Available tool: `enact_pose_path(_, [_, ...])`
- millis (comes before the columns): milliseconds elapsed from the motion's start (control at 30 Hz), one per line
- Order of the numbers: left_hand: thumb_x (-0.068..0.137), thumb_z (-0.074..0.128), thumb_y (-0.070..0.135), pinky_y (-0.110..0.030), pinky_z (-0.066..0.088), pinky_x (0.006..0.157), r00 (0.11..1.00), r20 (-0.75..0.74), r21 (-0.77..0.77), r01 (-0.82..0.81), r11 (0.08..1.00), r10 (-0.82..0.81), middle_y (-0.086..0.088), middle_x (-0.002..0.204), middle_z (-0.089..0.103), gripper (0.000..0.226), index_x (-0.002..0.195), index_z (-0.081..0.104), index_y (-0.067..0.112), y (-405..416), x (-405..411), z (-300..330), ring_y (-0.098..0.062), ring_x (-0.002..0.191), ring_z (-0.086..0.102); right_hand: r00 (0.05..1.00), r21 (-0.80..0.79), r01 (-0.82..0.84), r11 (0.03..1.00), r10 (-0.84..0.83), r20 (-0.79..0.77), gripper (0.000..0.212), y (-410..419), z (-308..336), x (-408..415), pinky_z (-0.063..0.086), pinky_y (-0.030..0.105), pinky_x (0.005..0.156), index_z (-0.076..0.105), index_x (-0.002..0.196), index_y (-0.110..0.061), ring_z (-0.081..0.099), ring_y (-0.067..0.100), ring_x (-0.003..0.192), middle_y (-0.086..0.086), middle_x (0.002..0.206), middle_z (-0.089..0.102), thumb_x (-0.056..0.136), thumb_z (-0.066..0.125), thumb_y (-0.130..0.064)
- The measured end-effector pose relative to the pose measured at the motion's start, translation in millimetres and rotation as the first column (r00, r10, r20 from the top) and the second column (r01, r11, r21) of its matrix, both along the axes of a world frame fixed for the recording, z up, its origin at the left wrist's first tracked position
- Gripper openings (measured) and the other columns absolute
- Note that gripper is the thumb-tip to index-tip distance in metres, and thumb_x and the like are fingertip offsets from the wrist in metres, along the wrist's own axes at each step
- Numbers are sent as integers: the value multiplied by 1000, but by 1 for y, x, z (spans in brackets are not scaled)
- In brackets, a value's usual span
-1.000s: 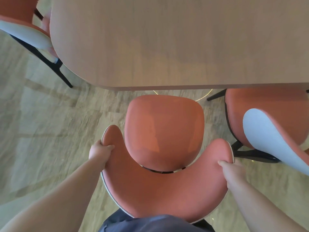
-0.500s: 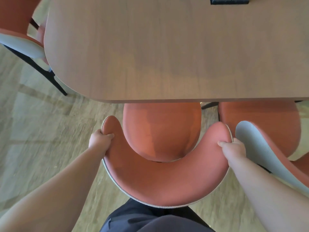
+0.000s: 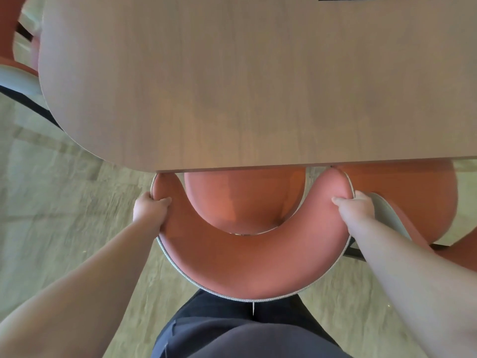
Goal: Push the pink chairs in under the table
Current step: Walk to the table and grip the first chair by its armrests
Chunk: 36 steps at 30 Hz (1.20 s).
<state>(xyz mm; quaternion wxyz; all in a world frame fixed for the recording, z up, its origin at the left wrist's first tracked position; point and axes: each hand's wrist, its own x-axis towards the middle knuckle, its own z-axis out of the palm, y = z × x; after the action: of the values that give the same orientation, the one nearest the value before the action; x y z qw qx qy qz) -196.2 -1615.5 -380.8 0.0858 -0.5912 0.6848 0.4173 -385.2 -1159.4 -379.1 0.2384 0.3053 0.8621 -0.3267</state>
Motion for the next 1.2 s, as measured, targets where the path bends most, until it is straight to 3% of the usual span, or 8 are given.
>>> enact_pose_path(67, [80,74,29,-42,58,74,1000,3,-5,-17,1000,17,-1,86,69,16,84,60,23,1,-1,-3,-25,78,68,1000,3,-14,1000,14,-8,29,-3,-1,-9,56,44,85,65,105,-14,67,34,87,10,105,72,83,77,-28])
enact_pose_path(133, [80,74,29,-41,57,72,1000,7,-10,-31,999,31,-1,86,69,16,84,60,23,1,-2,-5,-25,78,68,1000,7,-30,1000,30,0,40,-6,-3,-17,53,41,83,64,117,-11,66,34,91,7,109,70,84,77,-28])
enact_pose_path(300, [80,74,27,-42,59,73,1000,11,-16,-30,999,30,-2,85,69,15,84,61,23,-2,-8,-9,-25,77,68,999,11,-19,1000,18,36,64,-10,-10,-21,49,49,104,53,142,-11,62,38,118,12,137,64,86,77,-31])
enact_pose_path(800, [80,76,33,-39,56,66,998,61,-36,-20,999,22,-5,82,68,26,86,58,14,-10,-19,-15,-26,73,67,998,55,-50,997,47,48,67,-25,-7,-29,49,49,103,53,143,-9,62,39,120,14,139,62,88,75,-40])
enact_pose_path(967, [83,76,40,-36,51,69,998,62,15,30,999,-31,1,86,66,32,96,60,16,-10,-21,-6,-24,80,67,998,60,-52,997,50,30,50,-31,1,-26,52,45,90,62,123,-11,66,36,102,12,120,70,88,73,-46])
enact_pose_path(1033, [88,72,33,-37,50,72,997,54,34,47,998,-49,1,88,64,28,103,59,14,-8,-23,1,-28,88,67,1000,48,-24,999,23,17,51,-35,9,-23,51,43,93,60,133,-11,64,36,109,10,124,67,92,69,-40])
enact_pose_path(1100, [89,66,20,-40,53,80,999,32,53,36,998,-38,-1,98,66,25,112,59,14,-4,-23,12,-30,94,65,1000,35,-8,999,8,-11,43,-38,20,-18,48,35,77,60,134,-12,63,32,94,5,111,66,93,63,-27])
enact_pose_path(1200, [88,57,12,-37,53,80,999,-22,75,41,996,-40,7,107,61,60,147,48,18,4,-21,37,-20,87,61,999,-23,-16,1000,15,-49,43,-41,39,-2,38,26,54,65,124,-18,58,22,70,2,103,68,84,49,-10])
